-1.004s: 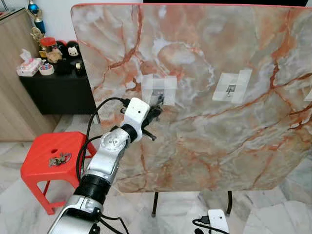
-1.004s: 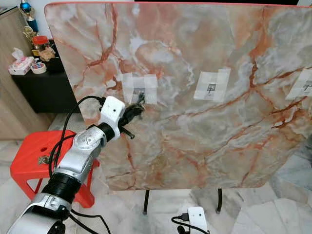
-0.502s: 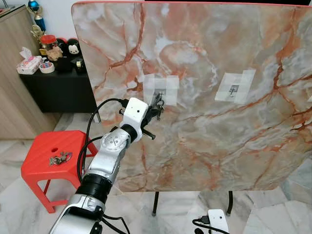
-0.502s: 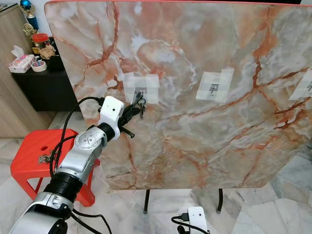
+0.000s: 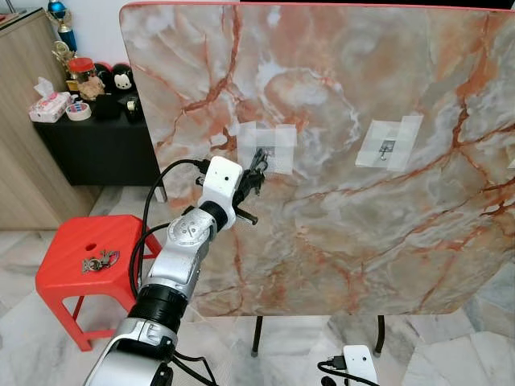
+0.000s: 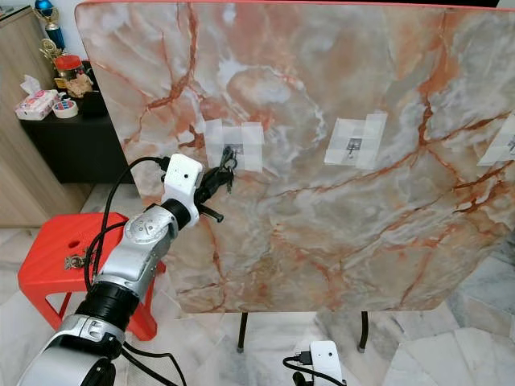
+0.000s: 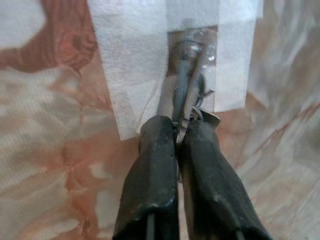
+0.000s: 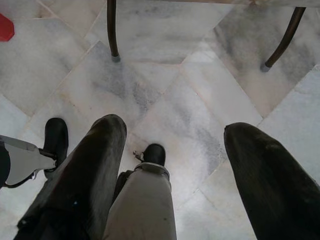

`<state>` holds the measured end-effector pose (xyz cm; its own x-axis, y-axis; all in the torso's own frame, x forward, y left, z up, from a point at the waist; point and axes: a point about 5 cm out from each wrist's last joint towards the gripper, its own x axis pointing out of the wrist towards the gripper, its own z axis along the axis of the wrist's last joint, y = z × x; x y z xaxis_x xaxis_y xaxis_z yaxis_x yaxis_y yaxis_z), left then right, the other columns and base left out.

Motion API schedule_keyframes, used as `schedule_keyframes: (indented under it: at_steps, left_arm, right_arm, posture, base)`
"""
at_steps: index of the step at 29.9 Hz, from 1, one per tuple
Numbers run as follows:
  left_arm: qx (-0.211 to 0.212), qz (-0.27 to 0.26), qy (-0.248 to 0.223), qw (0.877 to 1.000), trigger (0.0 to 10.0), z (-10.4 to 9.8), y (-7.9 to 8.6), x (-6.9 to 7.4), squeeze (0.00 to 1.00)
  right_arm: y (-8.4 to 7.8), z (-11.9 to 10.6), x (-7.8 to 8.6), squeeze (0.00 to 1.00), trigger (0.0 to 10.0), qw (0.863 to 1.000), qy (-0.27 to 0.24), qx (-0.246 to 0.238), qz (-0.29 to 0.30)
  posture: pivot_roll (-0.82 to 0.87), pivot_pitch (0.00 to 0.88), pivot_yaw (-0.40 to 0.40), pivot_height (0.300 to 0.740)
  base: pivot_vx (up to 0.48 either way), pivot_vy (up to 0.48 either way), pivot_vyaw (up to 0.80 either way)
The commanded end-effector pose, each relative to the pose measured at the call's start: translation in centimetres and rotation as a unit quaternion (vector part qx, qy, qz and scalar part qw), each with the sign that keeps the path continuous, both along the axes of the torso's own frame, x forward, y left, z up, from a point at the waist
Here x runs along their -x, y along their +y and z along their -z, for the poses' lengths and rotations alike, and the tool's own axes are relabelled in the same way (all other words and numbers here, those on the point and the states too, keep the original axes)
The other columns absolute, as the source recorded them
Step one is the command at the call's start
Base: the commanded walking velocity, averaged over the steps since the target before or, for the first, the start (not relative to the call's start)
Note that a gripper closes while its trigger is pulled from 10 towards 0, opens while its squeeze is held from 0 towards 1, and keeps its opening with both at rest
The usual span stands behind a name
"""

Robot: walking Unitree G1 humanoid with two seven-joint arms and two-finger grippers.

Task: Hang keys on a hook

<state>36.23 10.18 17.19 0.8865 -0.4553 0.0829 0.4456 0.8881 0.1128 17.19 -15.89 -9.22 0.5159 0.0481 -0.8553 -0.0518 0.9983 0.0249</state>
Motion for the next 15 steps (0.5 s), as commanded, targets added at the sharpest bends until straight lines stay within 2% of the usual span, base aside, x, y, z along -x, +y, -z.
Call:
schedule_keyframes:
  at_steps: [1,10,15]
  left_arm:
    - [0.008,0.003,-0.005,1.0,10.0,-0.49,-0.22,-0.11,1.0]
    - [0.011,0.017,0.005,1.0,10.0,0.0,-0.63,0.23,1.0]
    - [0.008,0.011,0.011,1.0,10.0,0.31,-0.32,0.26,1.0]
  right_arm:
    - [-0.19,-0.07,-0.17,0.0,10.0,1.0,0.002,0.004,0.0]
    - [-0.24,-0.06,-0.15,0.0,10.0,1.0,0.003,0.005,-0.002]
    - [-0.18,-0.04,-0.12,0.0,10.0,1.0,0.004,0.005,-0.003]
  posture:
    - [0.0,0.0,-0.049,0.74]
    - [0.01,0.0,-0.051,0.74]
    - [0.01,0.0,-0.047,0.74]
  base:
    - [0.0,0.0,0.0]
    - [0.0,0.0,0.0]
    - [0.0,0.0,0.0]
